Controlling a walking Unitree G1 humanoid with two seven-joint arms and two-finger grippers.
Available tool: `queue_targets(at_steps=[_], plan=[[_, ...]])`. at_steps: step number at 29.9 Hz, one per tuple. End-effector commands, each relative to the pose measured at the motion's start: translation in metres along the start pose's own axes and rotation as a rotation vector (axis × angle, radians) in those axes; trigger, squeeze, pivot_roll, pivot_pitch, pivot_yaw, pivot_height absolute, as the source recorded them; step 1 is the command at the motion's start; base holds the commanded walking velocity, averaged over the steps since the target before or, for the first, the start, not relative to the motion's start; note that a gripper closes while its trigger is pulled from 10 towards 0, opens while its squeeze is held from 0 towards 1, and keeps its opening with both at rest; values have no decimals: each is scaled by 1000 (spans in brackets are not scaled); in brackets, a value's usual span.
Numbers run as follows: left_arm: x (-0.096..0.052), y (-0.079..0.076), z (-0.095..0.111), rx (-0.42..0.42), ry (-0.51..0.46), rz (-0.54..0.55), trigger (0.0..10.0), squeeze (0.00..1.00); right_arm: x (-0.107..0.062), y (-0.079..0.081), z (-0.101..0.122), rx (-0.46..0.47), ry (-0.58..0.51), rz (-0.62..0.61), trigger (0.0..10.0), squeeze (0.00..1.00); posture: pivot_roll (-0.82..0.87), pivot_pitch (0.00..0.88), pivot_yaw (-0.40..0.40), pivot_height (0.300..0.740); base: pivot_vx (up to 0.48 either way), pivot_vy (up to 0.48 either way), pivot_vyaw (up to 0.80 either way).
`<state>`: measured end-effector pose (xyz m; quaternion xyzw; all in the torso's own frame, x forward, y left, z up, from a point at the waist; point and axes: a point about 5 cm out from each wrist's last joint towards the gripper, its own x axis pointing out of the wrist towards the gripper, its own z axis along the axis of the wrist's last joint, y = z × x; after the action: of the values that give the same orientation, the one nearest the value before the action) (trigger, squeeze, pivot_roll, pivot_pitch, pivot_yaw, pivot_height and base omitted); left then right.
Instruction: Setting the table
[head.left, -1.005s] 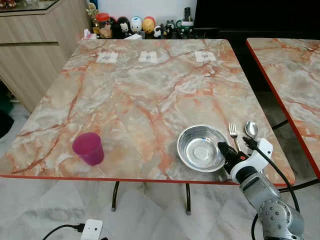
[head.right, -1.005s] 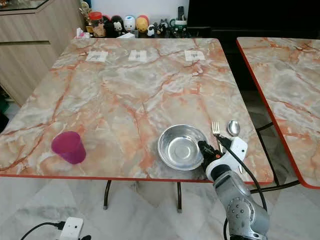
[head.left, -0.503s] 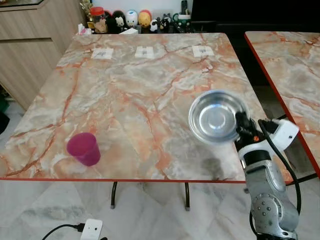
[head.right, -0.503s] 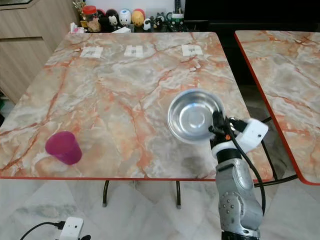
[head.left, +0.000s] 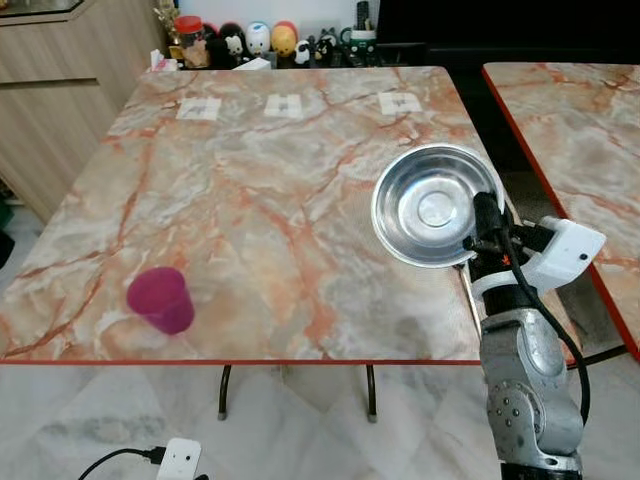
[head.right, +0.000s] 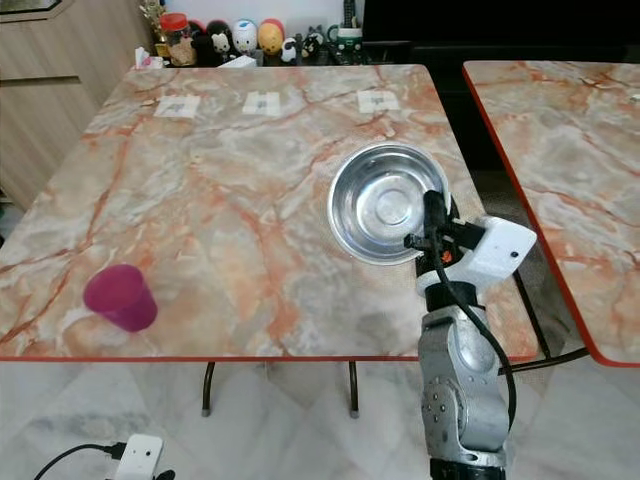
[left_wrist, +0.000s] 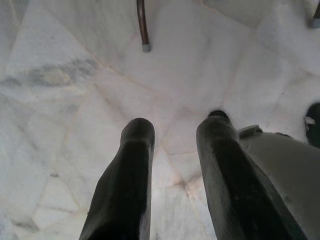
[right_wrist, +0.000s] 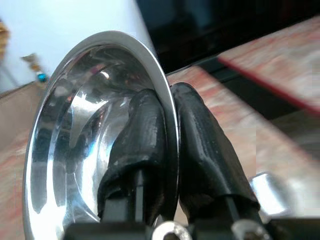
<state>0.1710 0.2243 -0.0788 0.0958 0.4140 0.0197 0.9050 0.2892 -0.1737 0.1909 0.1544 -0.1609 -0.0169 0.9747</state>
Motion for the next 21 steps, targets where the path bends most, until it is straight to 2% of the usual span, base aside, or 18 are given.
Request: queue_targets(at_steps=[1,6,21], plan=[[-2,-3,-8,15,29,-7,10000,0,0,-6,5,-58,-30,-20,10000,0,-112,56,6,740,0,-364,0],[-1,-4,-5,3,22,-3,10000,0,1,-11,11,-144,-69,-11,10000,0,-110,37,0,740,0,-361,0],[-1,0,-5,17,35,-1,10000,0,1,-12,7,-130,-67,-53,10000,0,-118,17,11,740,0,-368,0]])
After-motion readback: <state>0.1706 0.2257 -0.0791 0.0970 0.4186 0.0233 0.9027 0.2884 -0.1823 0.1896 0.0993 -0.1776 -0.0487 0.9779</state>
